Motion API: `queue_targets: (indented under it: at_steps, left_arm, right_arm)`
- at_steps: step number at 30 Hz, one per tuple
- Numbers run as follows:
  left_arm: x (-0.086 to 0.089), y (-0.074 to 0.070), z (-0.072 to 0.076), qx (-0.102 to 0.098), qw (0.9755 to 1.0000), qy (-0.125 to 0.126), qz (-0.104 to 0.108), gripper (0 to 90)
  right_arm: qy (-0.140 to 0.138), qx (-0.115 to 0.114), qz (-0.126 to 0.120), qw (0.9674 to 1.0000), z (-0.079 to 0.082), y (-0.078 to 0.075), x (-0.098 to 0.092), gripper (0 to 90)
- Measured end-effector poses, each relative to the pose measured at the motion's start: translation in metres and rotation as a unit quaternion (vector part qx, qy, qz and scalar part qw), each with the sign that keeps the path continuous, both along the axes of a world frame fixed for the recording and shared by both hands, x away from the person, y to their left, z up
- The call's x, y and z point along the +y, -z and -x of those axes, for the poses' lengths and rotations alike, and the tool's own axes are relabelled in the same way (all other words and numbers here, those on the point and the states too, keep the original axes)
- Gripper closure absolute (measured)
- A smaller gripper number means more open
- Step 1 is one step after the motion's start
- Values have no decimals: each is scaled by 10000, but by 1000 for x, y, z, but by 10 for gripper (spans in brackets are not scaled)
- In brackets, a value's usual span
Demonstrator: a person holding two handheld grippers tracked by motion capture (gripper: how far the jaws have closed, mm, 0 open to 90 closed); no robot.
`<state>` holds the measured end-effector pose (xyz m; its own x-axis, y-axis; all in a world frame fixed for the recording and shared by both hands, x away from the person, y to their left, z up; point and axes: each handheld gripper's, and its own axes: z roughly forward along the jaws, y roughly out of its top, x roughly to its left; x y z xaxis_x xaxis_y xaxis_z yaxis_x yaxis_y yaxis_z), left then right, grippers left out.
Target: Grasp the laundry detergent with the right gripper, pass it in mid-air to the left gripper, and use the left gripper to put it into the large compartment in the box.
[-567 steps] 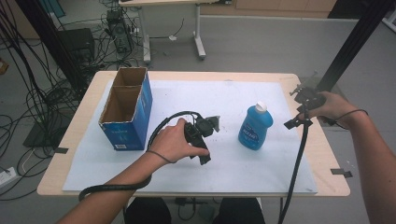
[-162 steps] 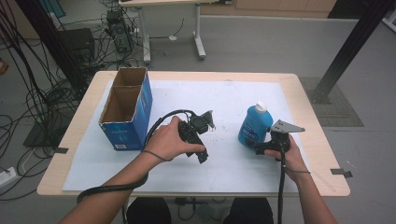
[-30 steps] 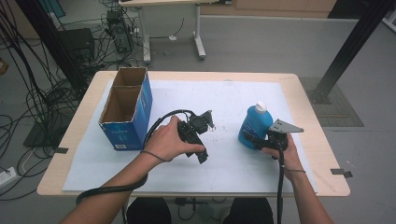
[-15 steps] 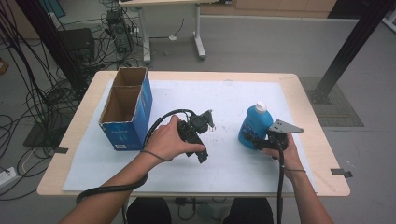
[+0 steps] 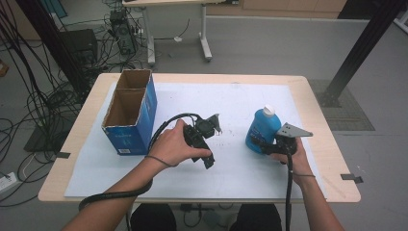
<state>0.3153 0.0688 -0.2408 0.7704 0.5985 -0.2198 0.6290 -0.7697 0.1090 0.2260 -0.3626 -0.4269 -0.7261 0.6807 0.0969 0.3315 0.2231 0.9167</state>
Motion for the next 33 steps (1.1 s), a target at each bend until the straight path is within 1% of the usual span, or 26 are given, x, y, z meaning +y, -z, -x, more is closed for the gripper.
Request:
queue_targets:
  at_steps: [28, 33]
  left_arm:
    - [-2, 0, 1, 14, 10000, 9, -28, 91]
    - [-2, 0, 1, 5, 10000, 1, -40, 91]
  right_arm:
    - [4, 18, -11, 10000, 0, 0, 0, 408]
    - [-1, -16, -23, 10000, 0, 1, -1, 410]
